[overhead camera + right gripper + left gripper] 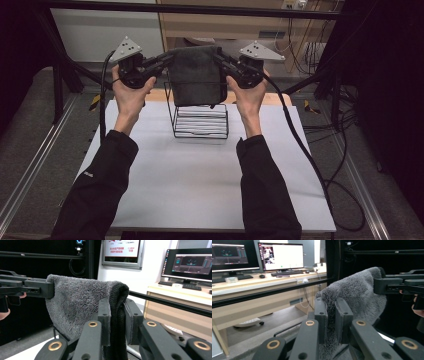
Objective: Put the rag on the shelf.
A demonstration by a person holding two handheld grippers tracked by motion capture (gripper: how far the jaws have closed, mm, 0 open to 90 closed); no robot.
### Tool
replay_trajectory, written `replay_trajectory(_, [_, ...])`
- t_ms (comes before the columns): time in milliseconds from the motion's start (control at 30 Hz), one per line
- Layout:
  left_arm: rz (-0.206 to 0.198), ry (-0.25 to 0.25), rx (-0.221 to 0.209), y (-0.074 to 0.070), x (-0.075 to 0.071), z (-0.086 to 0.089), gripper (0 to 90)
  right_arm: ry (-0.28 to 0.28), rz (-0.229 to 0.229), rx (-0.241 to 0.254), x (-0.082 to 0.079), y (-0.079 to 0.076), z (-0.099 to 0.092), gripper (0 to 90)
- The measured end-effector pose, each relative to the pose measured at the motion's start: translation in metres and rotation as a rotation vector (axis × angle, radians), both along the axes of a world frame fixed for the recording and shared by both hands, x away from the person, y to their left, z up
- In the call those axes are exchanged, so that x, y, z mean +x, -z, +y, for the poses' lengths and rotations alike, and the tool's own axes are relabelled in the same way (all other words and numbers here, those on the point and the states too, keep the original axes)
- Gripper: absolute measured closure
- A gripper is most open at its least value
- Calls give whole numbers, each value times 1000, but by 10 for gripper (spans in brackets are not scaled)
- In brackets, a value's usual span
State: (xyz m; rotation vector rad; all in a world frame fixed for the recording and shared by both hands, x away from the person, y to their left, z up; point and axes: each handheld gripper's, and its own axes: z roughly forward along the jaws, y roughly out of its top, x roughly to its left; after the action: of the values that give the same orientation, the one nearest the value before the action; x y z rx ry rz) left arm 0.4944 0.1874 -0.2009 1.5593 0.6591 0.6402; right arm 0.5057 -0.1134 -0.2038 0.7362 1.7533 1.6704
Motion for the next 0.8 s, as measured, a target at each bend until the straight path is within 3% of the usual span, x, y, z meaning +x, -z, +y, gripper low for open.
replay_trajectory(333, [38,14,34,7,-7,1,814,-12,32,-43,-5,8,0,777])
replay_trajectory(633, [110,34,44,17,-15,5,807,-38,80,-79,-16,10,1,772])
replay_trajectory(800, [133,40,93,20,-20,3,794,-61,117,-82,-23,17,-2,768])
